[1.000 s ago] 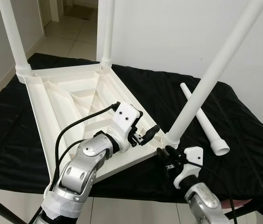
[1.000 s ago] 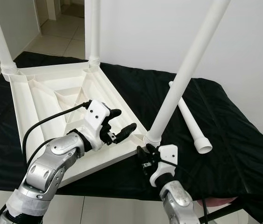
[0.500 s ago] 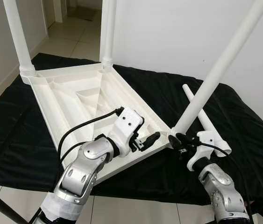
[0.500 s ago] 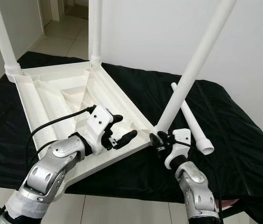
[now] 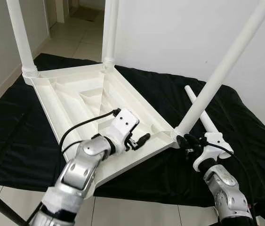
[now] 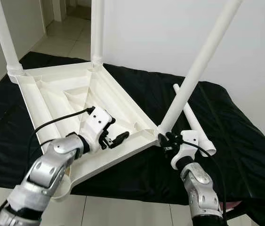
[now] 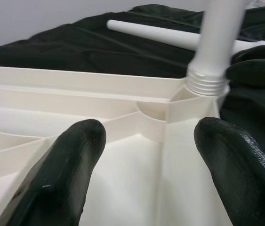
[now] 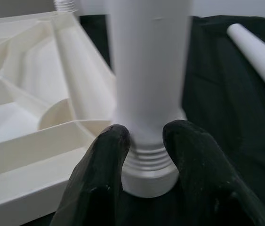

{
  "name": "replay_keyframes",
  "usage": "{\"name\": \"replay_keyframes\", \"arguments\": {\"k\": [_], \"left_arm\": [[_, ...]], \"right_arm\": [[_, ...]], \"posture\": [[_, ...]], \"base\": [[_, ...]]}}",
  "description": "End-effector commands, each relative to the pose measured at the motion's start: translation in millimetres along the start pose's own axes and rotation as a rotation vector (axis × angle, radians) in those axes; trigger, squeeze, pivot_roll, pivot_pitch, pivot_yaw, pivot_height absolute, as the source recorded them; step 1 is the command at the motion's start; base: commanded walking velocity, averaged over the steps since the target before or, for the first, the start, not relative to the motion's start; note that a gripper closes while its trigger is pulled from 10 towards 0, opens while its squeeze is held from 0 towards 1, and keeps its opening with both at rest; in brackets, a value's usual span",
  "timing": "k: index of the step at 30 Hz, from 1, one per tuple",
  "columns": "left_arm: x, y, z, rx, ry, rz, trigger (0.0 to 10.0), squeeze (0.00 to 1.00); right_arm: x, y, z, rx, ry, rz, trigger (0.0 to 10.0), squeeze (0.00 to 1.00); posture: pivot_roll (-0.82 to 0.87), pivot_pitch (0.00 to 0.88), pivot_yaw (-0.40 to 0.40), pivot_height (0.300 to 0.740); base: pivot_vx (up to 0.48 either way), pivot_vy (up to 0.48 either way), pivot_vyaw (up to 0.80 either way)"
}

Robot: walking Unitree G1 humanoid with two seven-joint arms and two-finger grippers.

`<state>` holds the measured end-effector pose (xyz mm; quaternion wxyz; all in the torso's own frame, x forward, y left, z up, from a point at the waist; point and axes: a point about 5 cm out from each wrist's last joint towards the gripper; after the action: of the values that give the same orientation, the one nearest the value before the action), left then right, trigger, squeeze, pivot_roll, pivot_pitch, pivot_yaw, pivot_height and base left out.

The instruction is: Building children table

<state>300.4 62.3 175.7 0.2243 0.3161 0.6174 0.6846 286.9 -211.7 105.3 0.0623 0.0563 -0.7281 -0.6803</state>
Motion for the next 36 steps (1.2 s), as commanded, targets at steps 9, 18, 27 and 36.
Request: {"name": "replay_keyframes", "arguments": {"k": [9, 18, 27, 36], "left_arm": [[-1.6, -13.5, 9.5, -0.081, 0.098, 0.099, 10.0, 0.00], [-4.7, -30.8, -0.8, -0.062, 0.035, 0.218, 10.0, 0.00], [-13.8, -38.7, -2.3, -0.048, 0.049, 0.285, 10.0, 0.00], [-34.4, -39.8, 11.8, 0.024, 0.194, 0.329, 10.0, 0.00]], "right_arm": [[-1.4, 2.8, 0.3, -0.029, -0.050, -0.032, 10.0, 0.00], [-0.3, 6.8, 23.3, -0.068, -0.005, -0.071, 10.0, 0.00], [0.2, 17.1, 42.2, -0.092, 0.064, -0.121, 10.0, 0.00], [0.4, 27.5, 41.9, -0.105, 0.043, -0.151, 10.0, 0.00]], "posture": [[-0.02, 0.000, -0.101, 0.740], [-0.02, 0.000, -0.098, 0.740], [-0.02, 0.000, -0.092, 0.740], [-0.03, 0.000, -0.080, 0.740]], "base": [[0.000, 0.000, 0.00], [0.000, 0.000, 0.00], [0.000, 0.000, 0.00], [0.000, 0.000, 0.00]]}}
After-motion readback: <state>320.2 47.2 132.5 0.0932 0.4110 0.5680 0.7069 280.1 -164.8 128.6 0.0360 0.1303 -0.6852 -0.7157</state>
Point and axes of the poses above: a point about 5 cm out from each wrist's last joint towards the gripper, its own x axis pointing back from the gripper into the wrist, its own y axis along the axis of the wrist's last joint, z = x × y, and after that the axes turned 11 degrees about x, right-handed
